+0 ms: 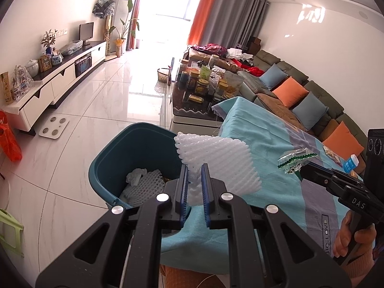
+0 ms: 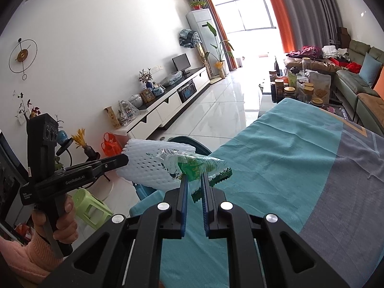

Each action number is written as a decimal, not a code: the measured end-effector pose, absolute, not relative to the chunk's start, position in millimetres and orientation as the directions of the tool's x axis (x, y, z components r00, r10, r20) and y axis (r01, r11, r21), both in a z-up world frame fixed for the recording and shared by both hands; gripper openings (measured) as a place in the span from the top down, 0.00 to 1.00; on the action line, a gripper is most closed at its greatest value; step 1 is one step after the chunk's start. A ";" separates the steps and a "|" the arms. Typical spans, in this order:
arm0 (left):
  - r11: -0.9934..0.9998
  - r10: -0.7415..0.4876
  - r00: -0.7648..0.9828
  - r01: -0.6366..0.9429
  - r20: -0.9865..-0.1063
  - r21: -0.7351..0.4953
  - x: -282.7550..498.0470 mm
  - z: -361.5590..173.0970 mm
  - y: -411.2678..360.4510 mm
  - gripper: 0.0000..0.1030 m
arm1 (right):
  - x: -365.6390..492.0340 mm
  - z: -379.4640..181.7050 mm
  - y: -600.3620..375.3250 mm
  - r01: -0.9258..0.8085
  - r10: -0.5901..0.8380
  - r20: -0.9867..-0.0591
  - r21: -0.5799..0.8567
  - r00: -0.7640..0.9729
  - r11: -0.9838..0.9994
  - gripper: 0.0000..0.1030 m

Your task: Collect trash

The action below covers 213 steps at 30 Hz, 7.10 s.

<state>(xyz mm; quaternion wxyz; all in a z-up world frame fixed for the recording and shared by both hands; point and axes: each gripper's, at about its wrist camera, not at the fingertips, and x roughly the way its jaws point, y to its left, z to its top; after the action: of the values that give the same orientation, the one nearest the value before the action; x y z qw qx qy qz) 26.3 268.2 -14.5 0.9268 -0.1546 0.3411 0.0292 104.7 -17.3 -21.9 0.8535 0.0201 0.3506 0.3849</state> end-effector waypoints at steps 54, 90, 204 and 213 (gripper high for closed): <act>0.914 0.061 0.735 -0.313 -0.675 -0.258 35.3 -30.3 316.2 0.89 | 128.6 -28.3 55.6 -0.732 0.684 -0.634 0.261 0.361 0.629 0.91; 0.894 0.121 0.701 -0.384 -0.703 -0.229 50.0 -49.7 330.1 0.89 | 142.5 -50.8 93.5 -0.749 0.662 -0.685 0.257 0.304 0.610 0.91; 0.936 0.069 0.789 -0.262 -0.611 -0.233 26.4 -38.5 262.2 0.05 | 109.1 -39.0 16.7 -0.643 0.599 -0.613 0.185 0.516 0.743 0.23; 0.951 0.055 0.824 -0.215 -0.564 -0.221 15.2 -25.0 227.5 0.05 | 82.8 -26.4 -21.9 -0.590 0.548 -0.547 0.118 0.632 0.798 0.13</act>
<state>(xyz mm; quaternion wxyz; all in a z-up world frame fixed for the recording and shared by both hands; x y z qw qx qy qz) 15.2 227.5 -25.0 0.9449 -0.1387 0.2879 0.0713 82.8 -21.9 -26.4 0.9027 -0.0362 0.2904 0.3154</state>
